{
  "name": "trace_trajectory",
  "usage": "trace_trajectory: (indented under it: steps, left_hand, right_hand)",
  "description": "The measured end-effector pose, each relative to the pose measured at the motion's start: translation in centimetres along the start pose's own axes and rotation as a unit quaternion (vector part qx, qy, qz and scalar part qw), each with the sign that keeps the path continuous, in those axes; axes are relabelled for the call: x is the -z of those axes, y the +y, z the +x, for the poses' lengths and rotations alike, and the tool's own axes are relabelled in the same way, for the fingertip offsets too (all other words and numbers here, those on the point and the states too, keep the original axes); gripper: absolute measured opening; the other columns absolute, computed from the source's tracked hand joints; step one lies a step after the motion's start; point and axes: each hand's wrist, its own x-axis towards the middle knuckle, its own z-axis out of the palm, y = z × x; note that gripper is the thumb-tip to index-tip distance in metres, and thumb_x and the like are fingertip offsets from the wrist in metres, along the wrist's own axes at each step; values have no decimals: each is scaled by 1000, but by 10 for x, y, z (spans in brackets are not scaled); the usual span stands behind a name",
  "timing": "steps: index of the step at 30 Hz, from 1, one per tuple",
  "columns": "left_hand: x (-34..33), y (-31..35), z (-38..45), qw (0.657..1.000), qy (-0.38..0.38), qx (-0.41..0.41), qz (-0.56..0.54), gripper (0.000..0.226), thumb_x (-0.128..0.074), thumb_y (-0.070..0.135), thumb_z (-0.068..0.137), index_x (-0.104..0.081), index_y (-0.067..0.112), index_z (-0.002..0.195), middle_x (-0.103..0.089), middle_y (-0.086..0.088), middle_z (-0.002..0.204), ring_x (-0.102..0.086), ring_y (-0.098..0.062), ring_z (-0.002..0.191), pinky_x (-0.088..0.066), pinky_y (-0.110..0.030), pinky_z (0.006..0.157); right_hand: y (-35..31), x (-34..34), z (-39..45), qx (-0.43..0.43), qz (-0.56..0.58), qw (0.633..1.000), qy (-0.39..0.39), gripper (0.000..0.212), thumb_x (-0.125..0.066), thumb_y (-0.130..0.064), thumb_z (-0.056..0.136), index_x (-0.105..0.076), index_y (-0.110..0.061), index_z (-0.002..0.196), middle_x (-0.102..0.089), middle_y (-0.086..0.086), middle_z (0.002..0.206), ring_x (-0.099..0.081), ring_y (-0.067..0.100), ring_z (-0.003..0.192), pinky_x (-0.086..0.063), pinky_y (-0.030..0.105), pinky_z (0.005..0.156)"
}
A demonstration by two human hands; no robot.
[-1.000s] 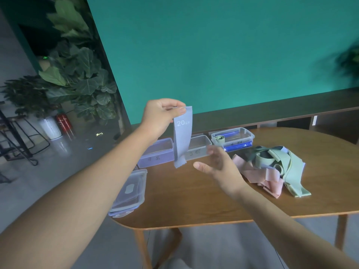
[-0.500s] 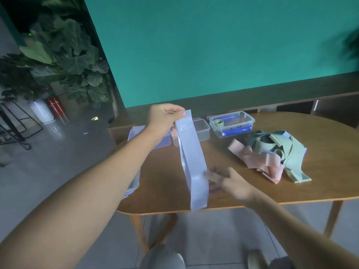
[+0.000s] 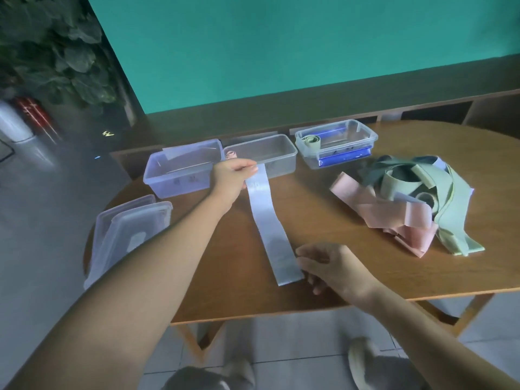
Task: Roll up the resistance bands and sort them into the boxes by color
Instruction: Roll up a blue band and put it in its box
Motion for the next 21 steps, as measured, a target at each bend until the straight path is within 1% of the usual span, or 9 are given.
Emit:
trace_trajectory:
  steps: [2,4,5,7,9,13,17,19,21]
  left_hand:
    - [-6,-12,10,1000,-14,0,7,17,-75,6,89,-76,5,107,-70,5,87,-61,6,65,-50,-12,59]
    - [-9,-23,17,999,-23,-7,22,17,-76,6,88,-77,6,105,-71,4,87,-61,12,63,-50,-11,59]
    - [-10,-27,19,999,-27,-9,26,17,-76,6,88,-77,6,104,-72,3,88,-61,13,64,-50,-12,61]
    - [-11,-33,25,999,-32,-8,29,17,-78,6,86,-78,6,103,-74,1,90,-63,12,66,-49,-12,64]
    - [-11,-38,30,999,-33,-7,32,19,-79,6,85,-78,5,104,-74,-1,92,-63,13,67,-49,-10,65]
    - [-12,-44,36,1000,-7,-4,29,21,-80,7,84,-79,7,105,-73,0,93,-65,10,69,-52,-12,69]
    - [-14,-50,41,999,15,9,28,19,-79,8,86,-78,8,105,-73,1,94,-63,5,75,-56,-21,73]
    - [-16,-55,44,999,18,15,29,17,-78,10,87,-79,11,104,-73,5,93,-63,5,78,-57,-28,79]
    - [-18,-61,46,999,9,12,33,15,-78,12,87,-79,13,102,-72,9,90,-64,6,81,-58,-29,84]
  right_hand:
    - [4,-1,10,36,-83,994,64,21,-72,-32,92,-67,-25,112,-67,-7,74,-60,7,55,-52,22,49]
    - [8,-2,17,106,-172,975,92,28,-73,-44,88,-67,-31,111,-64,-12,87,-62,7,71,-50,16,58]
    - [12,-2,20,143,-199,966,81,31,-72,-50,86,-68,-34,112,-61,-16,92,-61,7,79,-49,14,66]
    - [18,-3,23,193,-227,954,33,37,-69,-61,83,-69,-38,113,-56,-23,103,-60,3,88,-49,18,76]
    - [23,-2,23,220,-261,940,4,41,-65,-68,81,-69,-39,111,-55,-27,110,-59,0,90,-52,24,77]
    - [33,-1,24,272,-280,920,-11,26,-73,-54,83,-75,-33,99,-59,-23,108,-61,-1,89,-52,26,77]
    - [36,-4,19,359,-322,875,41,24,-59,-46,96,-74,-28,92,-61,-17,103,-61,2,89,-50,20,71]
    - [37,-6,13,400,-341,849,61,23,-58,-39,101,-73,-24,92,-64,-10,102,-62,9,91,-52,24,68]
    - [39,-6,5,428,-354,829,69,22,-59,-34,103,-73,-20,94,-64,-5,102,-63,14,90,-53,31,63]
